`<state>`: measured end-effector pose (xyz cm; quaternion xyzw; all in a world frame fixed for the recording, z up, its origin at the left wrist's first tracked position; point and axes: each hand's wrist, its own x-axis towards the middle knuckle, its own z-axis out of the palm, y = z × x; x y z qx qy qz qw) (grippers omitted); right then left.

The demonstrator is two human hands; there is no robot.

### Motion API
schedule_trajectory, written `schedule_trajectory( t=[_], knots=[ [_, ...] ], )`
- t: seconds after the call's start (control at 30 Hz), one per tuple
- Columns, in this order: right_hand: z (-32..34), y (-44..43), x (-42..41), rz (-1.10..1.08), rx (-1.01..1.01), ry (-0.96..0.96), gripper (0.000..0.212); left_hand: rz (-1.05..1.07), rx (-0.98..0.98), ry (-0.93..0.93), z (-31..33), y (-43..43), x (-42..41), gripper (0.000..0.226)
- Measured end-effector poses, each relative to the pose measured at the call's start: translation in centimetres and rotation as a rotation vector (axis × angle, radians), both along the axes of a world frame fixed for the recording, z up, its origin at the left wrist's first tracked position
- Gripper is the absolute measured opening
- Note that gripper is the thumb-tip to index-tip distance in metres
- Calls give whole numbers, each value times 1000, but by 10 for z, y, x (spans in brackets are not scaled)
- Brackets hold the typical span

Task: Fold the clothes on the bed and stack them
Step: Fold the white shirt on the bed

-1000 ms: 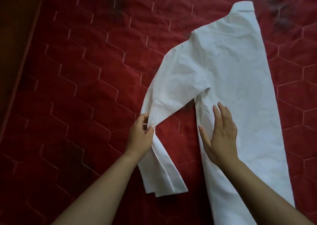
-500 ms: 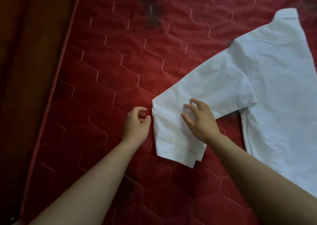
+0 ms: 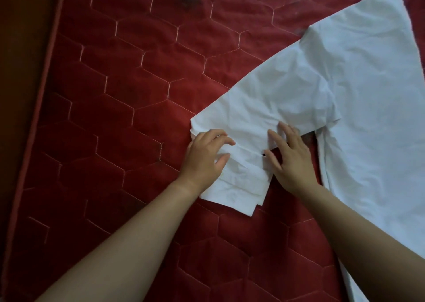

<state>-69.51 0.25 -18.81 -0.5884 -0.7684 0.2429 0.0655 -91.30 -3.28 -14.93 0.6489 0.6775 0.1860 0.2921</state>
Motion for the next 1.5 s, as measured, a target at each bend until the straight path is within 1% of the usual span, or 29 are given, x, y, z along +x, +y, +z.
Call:
schedule_trajectory(
  t=[0.1,0.17,0.27,0.33,0.4,0.47,0.53,0.63,0.73,0.8,0.87,0.9,0.97,1.03,1.1,1.2,1.27,1.3,1.33,1.37,1.4,1.47,1.5],
  knots=[
    [-5,-1,15,28,8,-14,54,-85,-78,48,-11,5,14,38],
    [-7,-1,24,54,-11,15,55,-145,-108,141,-19,4,18,40],
    [-2,2,33,91,23,90,50,-213,-90,242,-17,4,13,21],
    [7,3,33,47,37,157,48,-185,-55,262,-8,2,1,12],
    [21,1,27,5,16,221,46,-84,-36,256,6,-5,-20,9],
    [36,-3,14,21,4,266,46,57,-45,237,21,-18,-44,10],
    [48,-8,-4,53,-21,285,46,187,-74,216,35,-33,-70,15],
    [61,-14,-38,86,-79,296,45,324,-151,157,47,-62,-110,27],
    [63,-18,-72,110,-171,313,48,455,-222,28,44,-92,-138,30],
    [57,-21,-93,112,-242,313,54,610,-311,-126,38,-104,-143,34],
    [48,-26,-114,113,-295,305,59,778,-348,-274,29,-103,-142,32],
    [43,-29,-123,131,-289,274,61,836,-333,-309,24,-100,-140,30],
    [31,-32,-134,172,-206,147,63,884,-288,-313,16,-90,-137,28],
    [20,-33,-137,142,-143,22,61,864,-243,-280,12,-76,-138,33],
    [9,-32,-133,117,-130,-49,61,786,-183,-221,8,-60,-143,38],
    [-4,-37,-129,173,-134,-96,66,529,-127,-103,1,-33,-148,49],
    [-7,-40,-127,168,-129,-70,64,375,-202,-45,-3,-20,-146,64],
    [-6,-39,-126,155,-125,-41,61,332,-255,-14,-5,-17,-145,70],
    [-4,-38,-124,140,-118,-7,58,323,-293,-16,-6,-17,-143,71],
    [-1,-35,-121,128,-110,28,55,342,-311,-67,-4,-18,-142,66],
    [2,-32,-119,117,-102,62,53,370,-319,-145,-1,-23,-141,55],
    [12,-28,-114,92,-94,113,51,385,-302,-257,9,-39,-139,25],
    [16,-27,-113,82,-103,131,50,369,-279,-270,15,-50,-140,16]
  ],
)
